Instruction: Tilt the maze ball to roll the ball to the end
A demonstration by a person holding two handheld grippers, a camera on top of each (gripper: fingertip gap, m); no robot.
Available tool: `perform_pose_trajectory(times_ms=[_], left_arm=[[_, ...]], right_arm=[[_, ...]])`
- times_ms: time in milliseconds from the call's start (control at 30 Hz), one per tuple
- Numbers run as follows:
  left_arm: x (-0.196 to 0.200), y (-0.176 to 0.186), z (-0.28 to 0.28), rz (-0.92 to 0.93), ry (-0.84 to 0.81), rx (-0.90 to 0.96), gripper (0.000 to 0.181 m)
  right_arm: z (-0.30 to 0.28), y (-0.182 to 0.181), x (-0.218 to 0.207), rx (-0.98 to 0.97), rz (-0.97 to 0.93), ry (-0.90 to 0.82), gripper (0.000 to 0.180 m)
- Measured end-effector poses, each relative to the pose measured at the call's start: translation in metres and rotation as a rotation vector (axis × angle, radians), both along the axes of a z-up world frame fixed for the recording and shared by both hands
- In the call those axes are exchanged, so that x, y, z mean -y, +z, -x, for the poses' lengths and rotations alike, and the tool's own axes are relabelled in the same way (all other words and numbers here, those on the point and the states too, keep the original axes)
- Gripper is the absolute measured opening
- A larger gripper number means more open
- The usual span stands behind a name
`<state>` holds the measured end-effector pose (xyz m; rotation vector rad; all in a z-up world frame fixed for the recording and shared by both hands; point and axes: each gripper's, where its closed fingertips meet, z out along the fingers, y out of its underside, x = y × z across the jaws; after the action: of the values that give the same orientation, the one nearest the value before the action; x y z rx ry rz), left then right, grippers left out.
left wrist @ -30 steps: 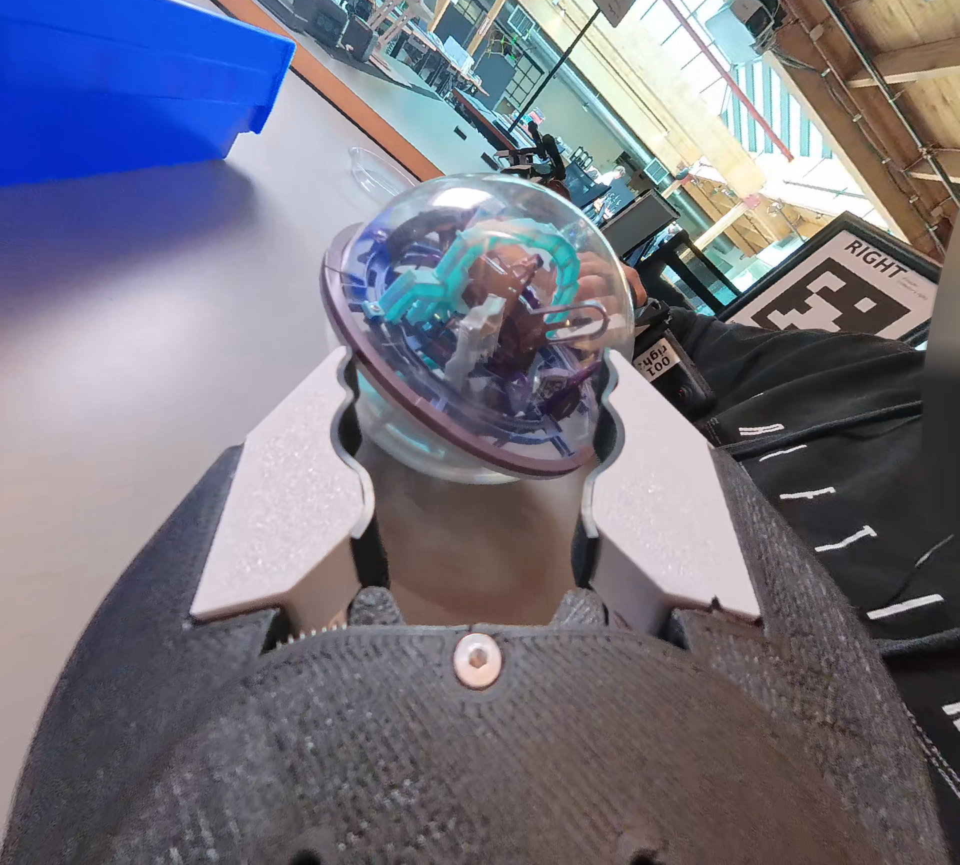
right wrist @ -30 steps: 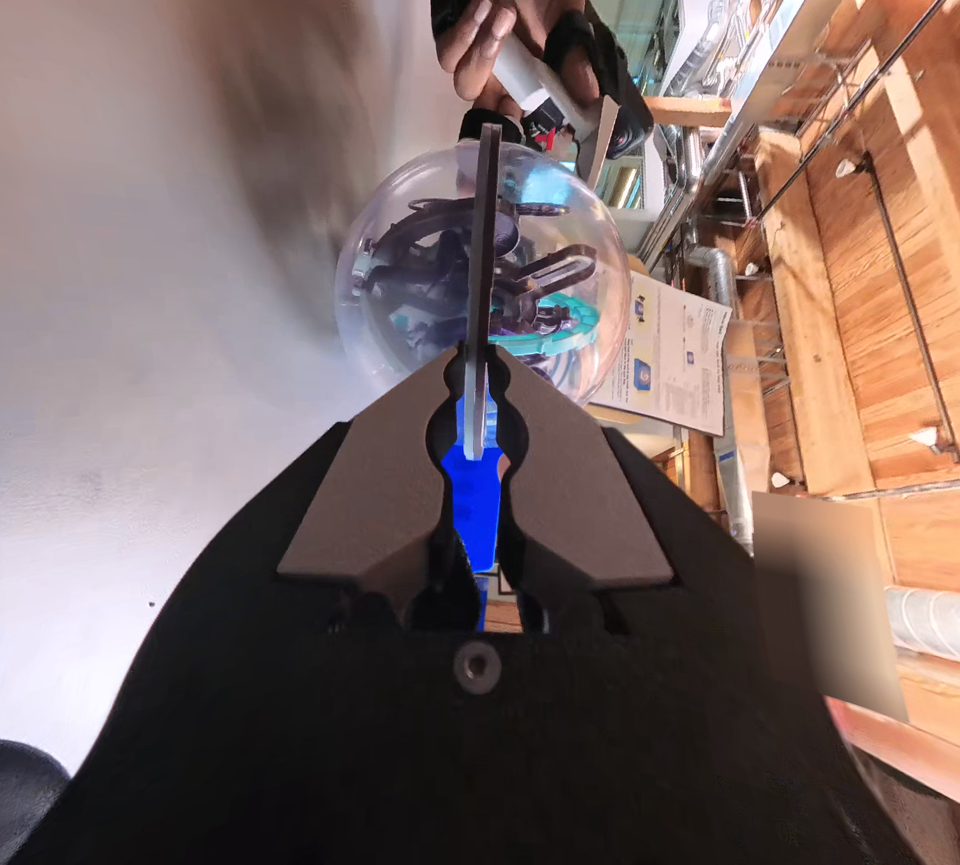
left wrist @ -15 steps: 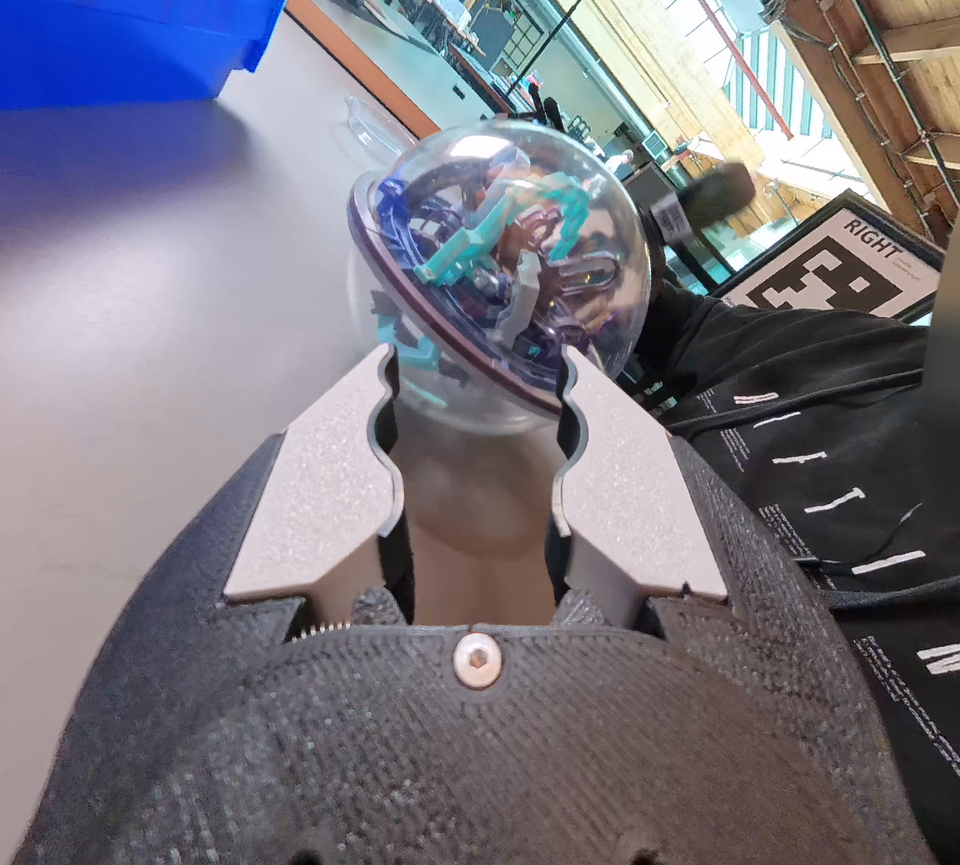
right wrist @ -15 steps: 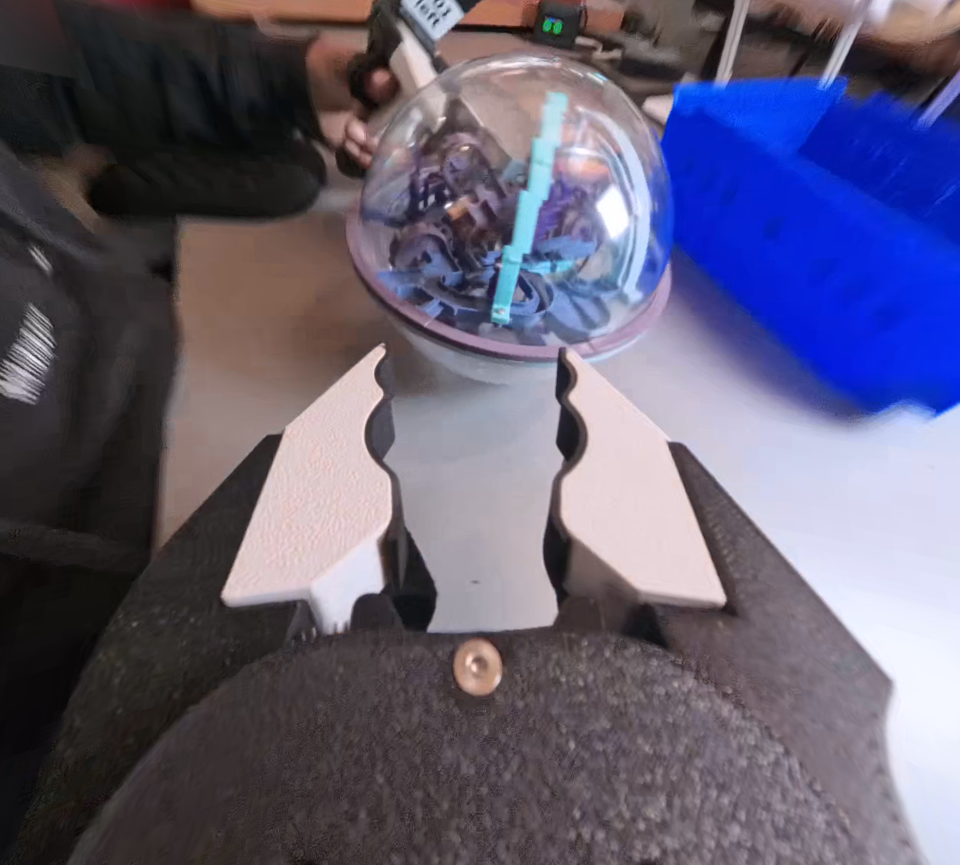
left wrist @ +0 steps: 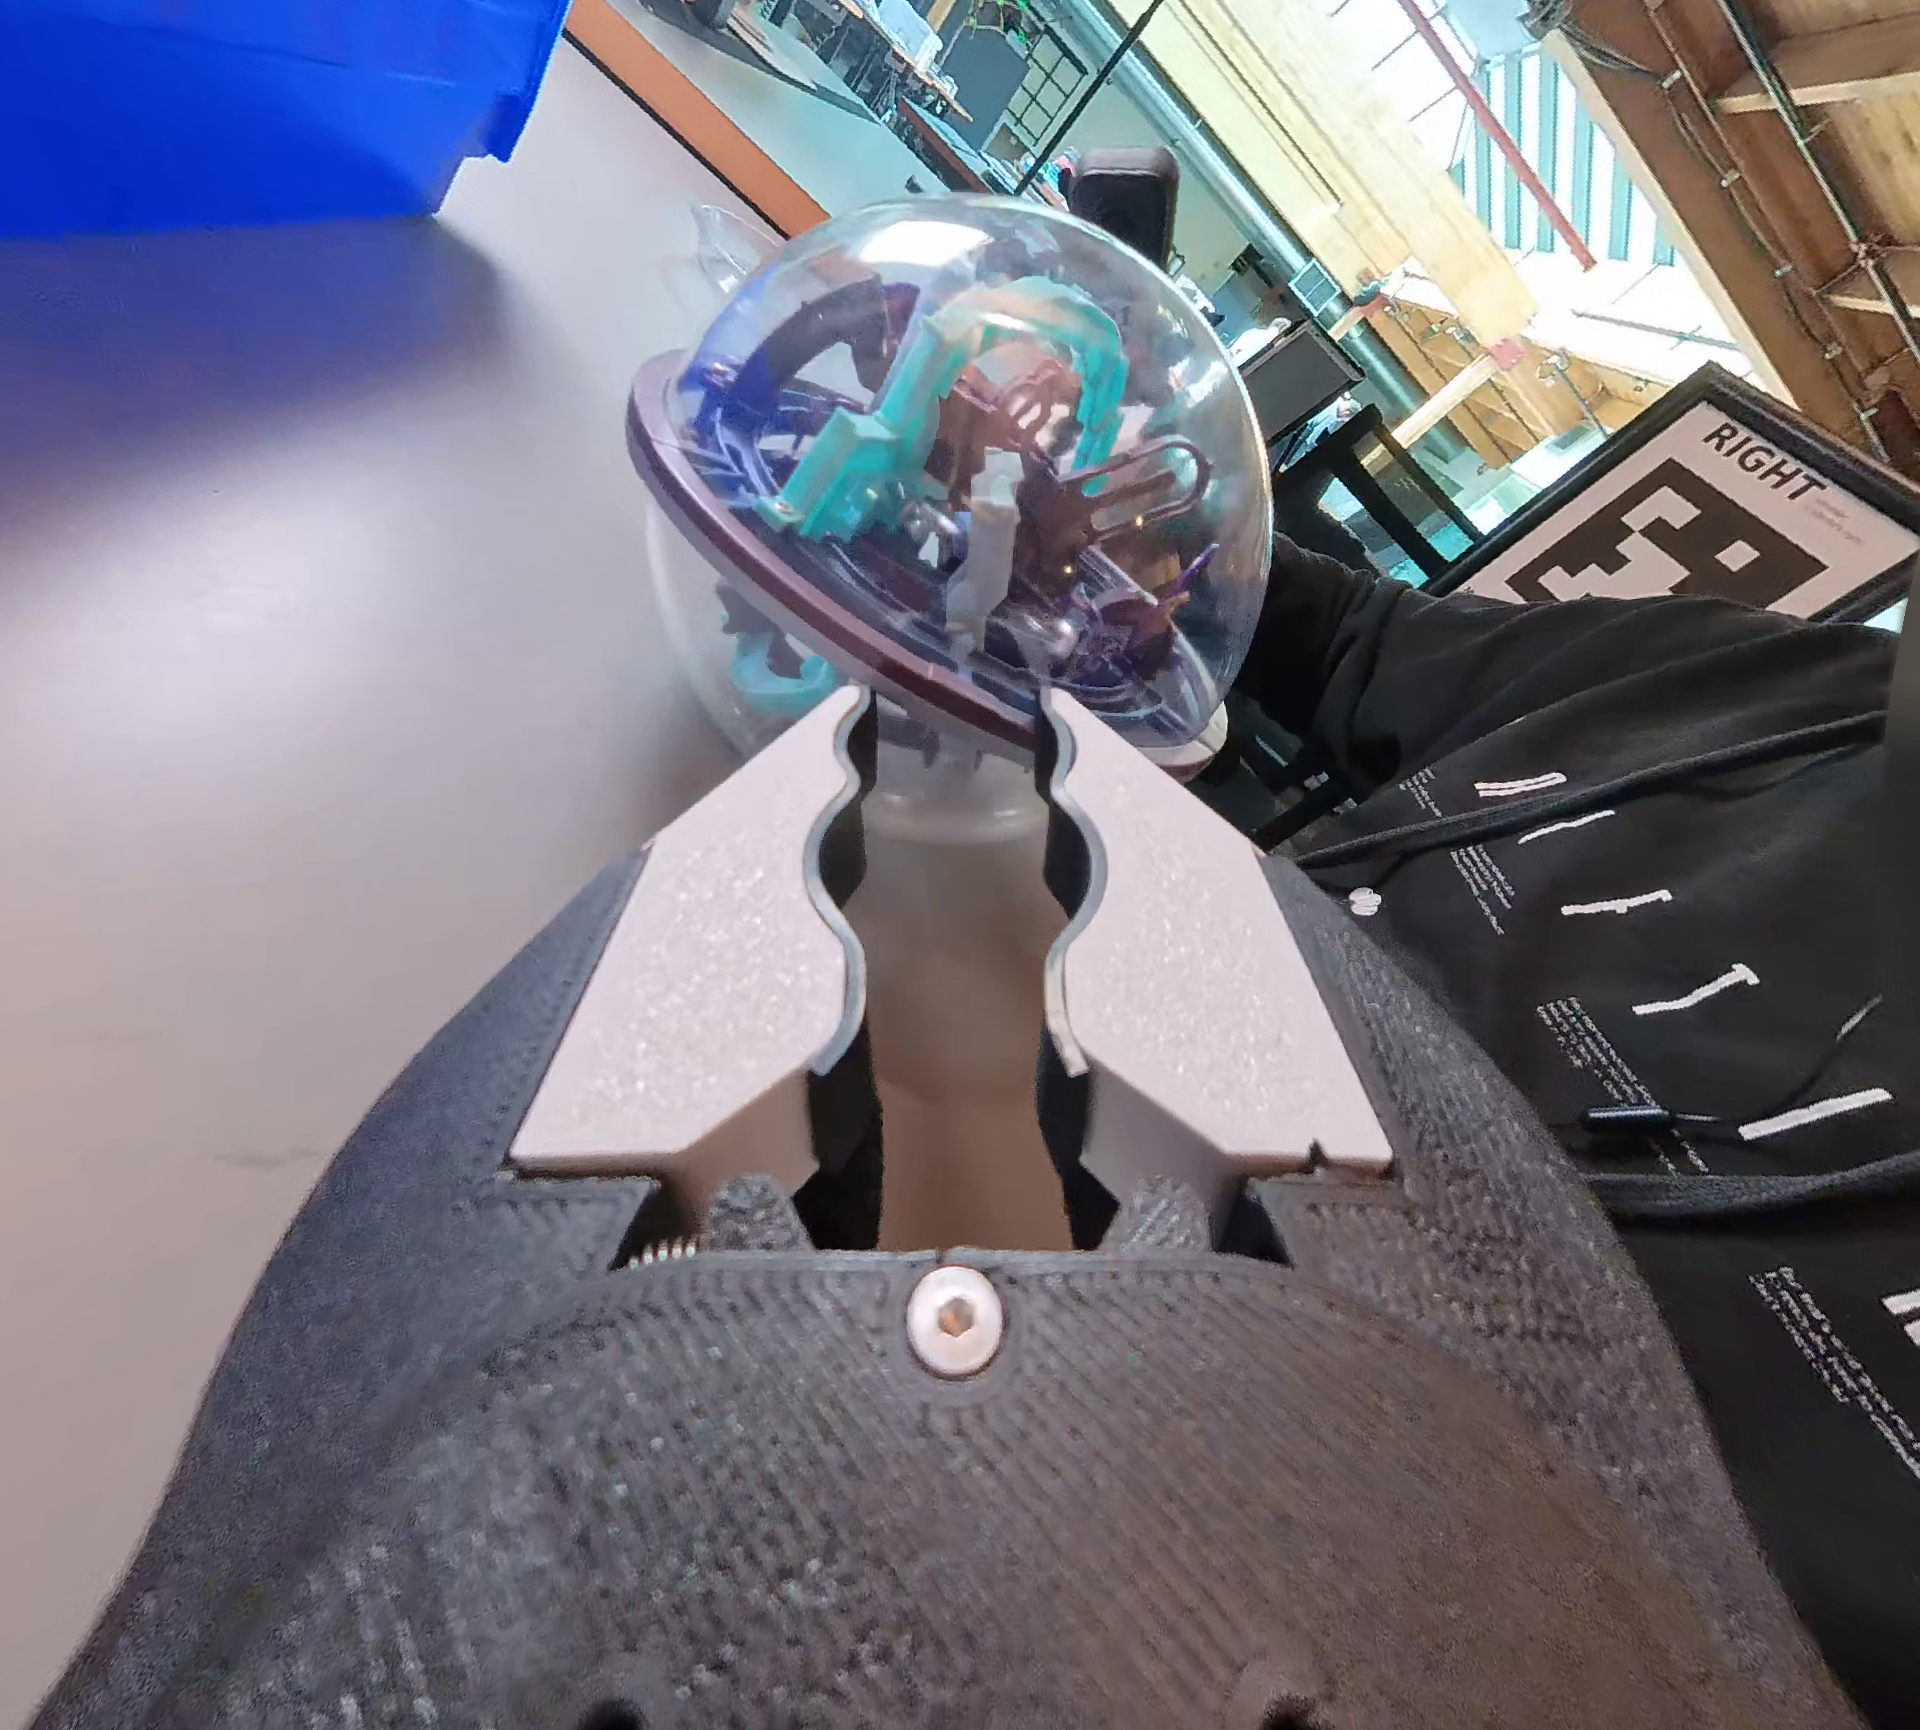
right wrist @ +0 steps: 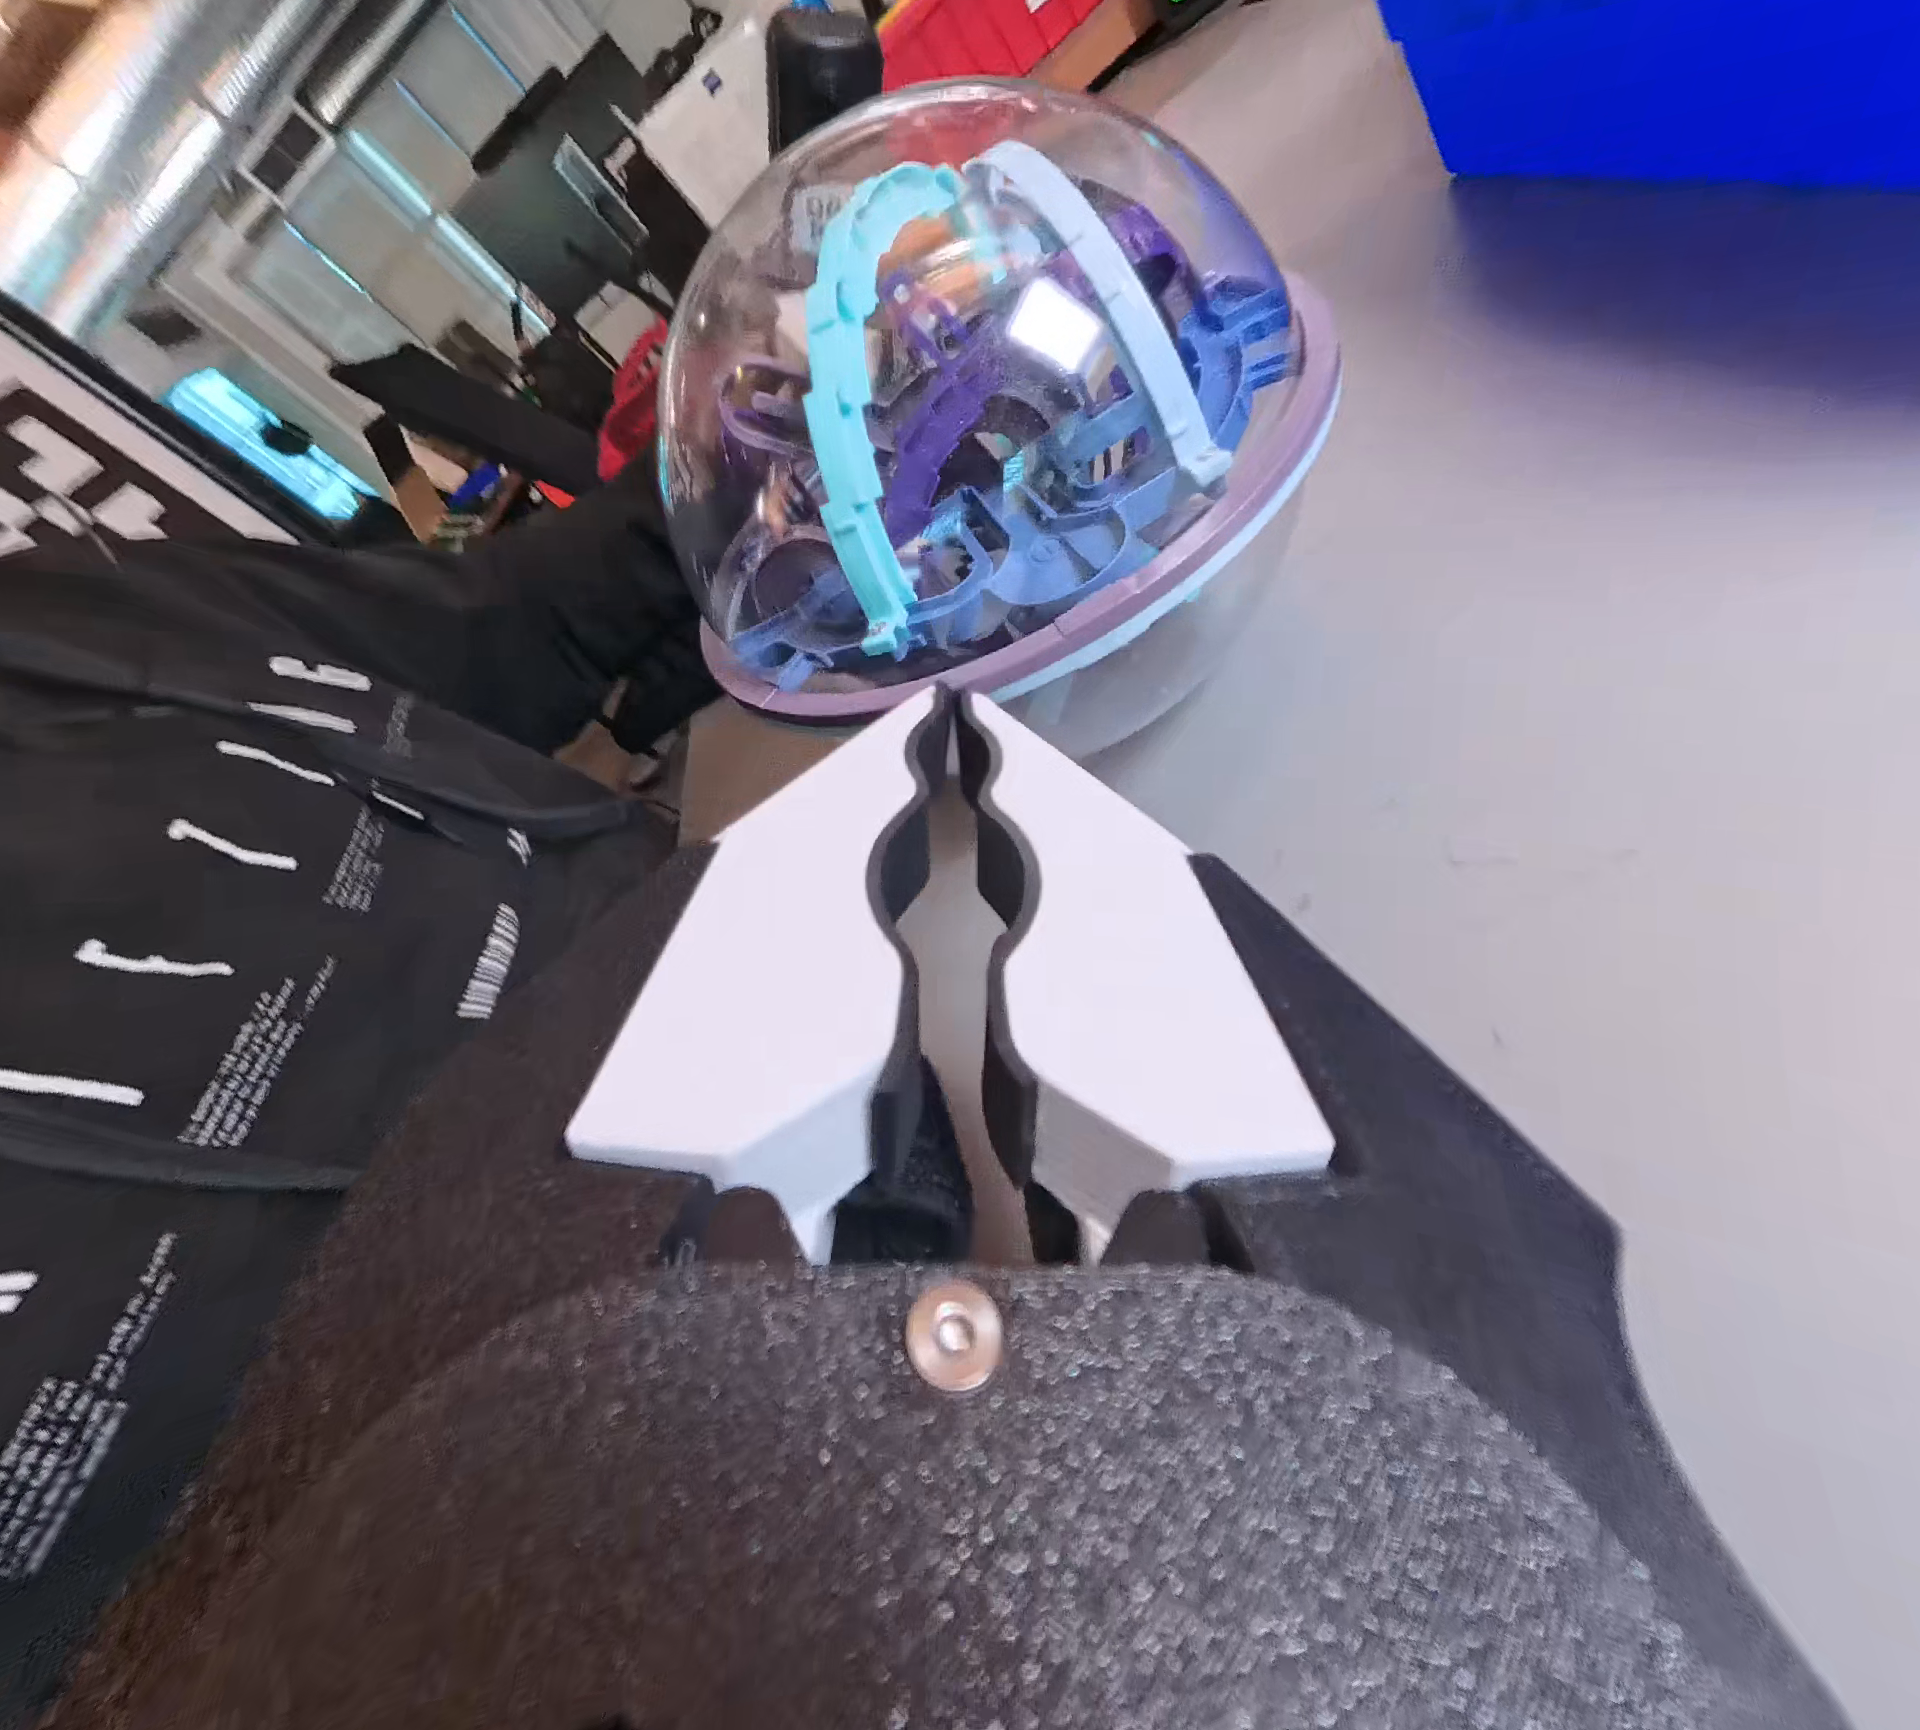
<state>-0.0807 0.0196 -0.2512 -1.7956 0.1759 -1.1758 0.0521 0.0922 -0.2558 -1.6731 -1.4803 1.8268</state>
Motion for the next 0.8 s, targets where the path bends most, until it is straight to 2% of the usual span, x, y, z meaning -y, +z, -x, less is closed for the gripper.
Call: perform_pose_trajectory(times_ms=[33,67,167,200,333,400,700,800], left_arm=[[0.000,0.000,0.000,-0.001,-0.006,0.000,0.027],[0.001,0.001,-0.001,-0.003,-0.013,0.005,0.026],[0.003,0.002,-0.003,-0.006,-0.029,0.026,0.023],[0.004,0.003,-0.004,-0.004,-0.032,0.028,0.023],[0.004,0.004,-0.007,-0.005,-0.039,0.041,0.023],[0.002,0.003,-0.003,-0.002,-0.008,0.019,0.024],[0.016,-0.008,-0.012,0.070,-0.044,0.087,0.028],[0.014,-0.005,-0.011,0.074,-0.044,0.164,0.031]], right_arm=[[-0.001,-0.001,0.002,0.004,-0.025,0.008,0.005],[-0.003,-0.002,0.002,0.016,-0.030,0.012,0.018],[-0.005,-0.005,-0.004,0.062,0.053,0.004,0.042],[-0.005,-0.006,-0.005,0.075,0.091,0.002,0.044],[0.001,-0.007,0.003,0.095,0.199,0.048,0.034],[0.003,-0.007,0.006,0.085,0.177,0.059,0.018],[0.001,0.001,0.008,-0.033,0.022,0.031,0.013],[0.000,0.004,0.008,-0.062,-0.009,0.029,0.010]])
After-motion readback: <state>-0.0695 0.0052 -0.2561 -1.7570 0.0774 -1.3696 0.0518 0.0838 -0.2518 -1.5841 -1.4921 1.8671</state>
